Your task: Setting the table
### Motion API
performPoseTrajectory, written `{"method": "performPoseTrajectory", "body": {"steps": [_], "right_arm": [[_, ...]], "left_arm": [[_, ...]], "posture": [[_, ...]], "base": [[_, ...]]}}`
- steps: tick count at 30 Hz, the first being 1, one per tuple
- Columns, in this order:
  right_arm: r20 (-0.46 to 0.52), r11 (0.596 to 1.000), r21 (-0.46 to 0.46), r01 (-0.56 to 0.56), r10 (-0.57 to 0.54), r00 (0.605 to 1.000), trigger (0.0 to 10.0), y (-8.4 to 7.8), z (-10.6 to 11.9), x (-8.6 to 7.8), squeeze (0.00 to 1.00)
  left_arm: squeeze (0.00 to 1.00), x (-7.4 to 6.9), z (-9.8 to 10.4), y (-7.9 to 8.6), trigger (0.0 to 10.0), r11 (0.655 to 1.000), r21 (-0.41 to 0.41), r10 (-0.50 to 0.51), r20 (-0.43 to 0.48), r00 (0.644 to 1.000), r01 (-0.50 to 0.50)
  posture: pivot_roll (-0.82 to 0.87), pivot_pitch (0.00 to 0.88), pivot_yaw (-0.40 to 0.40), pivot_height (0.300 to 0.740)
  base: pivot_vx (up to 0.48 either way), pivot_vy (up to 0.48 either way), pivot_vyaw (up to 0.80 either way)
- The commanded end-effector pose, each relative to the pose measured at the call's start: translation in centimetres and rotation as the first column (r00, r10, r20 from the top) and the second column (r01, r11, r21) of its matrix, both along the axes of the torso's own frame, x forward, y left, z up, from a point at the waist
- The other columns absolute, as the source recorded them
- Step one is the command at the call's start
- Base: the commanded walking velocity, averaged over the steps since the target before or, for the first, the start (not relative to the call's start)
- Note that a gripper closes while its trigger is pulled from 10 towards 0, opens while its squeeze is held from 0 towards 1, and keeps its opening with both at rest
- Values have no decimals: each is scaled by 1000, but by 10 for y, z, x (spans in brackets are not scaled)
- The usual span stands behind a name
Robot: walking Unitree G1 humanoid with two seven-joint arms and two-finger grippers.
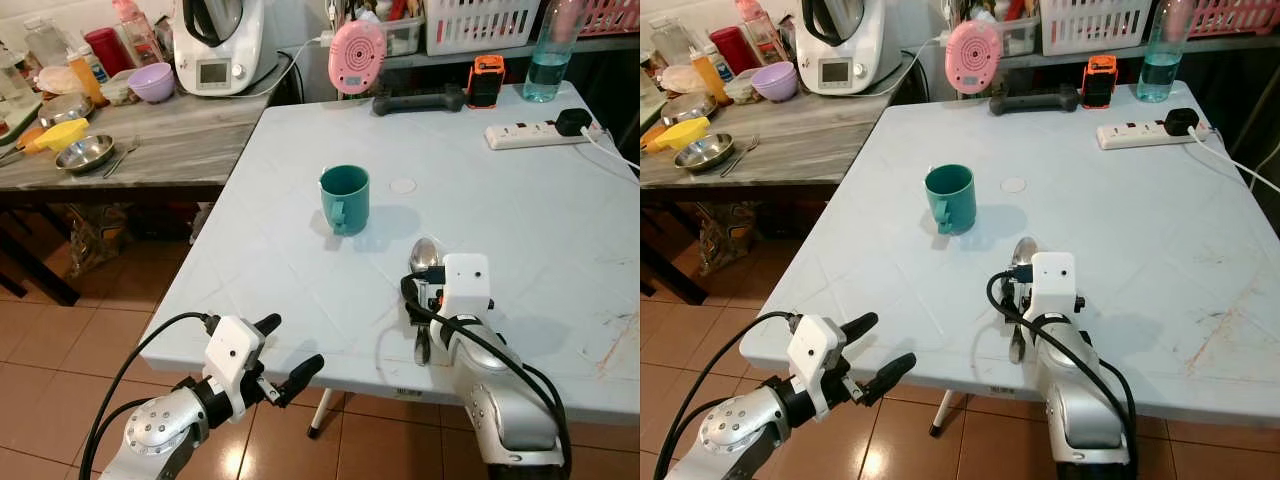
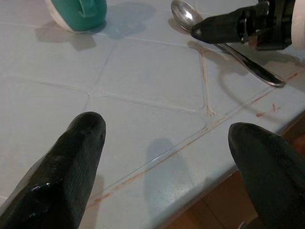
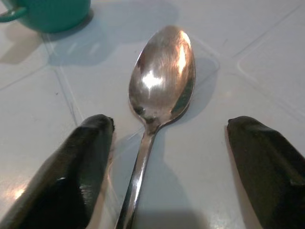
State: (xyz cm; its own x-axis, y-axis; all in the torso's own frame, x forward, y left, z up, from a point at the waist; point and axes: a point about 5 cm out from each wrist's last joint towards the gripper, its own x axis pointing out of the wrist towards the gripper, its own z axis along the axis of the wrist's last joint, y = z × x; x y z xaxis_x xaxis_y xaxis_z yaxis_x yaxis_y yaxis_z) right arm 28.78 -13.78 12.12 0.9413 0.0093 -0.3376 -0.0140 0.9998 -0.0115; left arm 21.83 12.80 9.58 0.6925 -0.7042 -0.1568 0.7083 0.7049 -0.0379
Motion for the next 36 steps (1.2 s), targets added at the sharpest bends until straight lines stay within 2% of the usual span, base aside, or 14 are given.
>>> {"method": "performPoseTrajectory", "body": {"steps": [1,8,11,22,31,36], "right_arm": [[-105,998,35,-54,57,993,0,16,-9,-6,0],[-167,997,40,-71,77,983,0,20,-3,-7,0],[-234,996,51,-70,80,969,0,22,-3,-5,0],[-284,986,91,-142,162,945,0,35,4,2,0],[-340,986,93,-136,160,927,0,37,-9,1,0],[-391,993,63,-101,118,913,0,24,-25,-6,0]], "left_arm": [[0,0,1,3,10000,1000,12,-1,-3,1000,1],[0,1,1,1,10000,1000,11,-9,-8,1000,9],[0,1,0,-1,10000,1000,4,-16,-19,1000,16],[0,2,-1,-4,10000,1000,3,-12,-26,1000,13],[0,1,-3,-5,10000,1000,-3,-13,-32,999,12],[0,1,-3,-5,10000,1000,-6,-10,-34,999,10]], "posture": [[-177,89,172,740],[-184,92,172,740],[-186,91,170,740],[-182,93,163,740],[-185,92,159,740],[-185,93,157,740]], "base": [[0,0,0],[0,0,0],[0,0,0],[0,0,0],[0,0,0],[0,0,0]]}}
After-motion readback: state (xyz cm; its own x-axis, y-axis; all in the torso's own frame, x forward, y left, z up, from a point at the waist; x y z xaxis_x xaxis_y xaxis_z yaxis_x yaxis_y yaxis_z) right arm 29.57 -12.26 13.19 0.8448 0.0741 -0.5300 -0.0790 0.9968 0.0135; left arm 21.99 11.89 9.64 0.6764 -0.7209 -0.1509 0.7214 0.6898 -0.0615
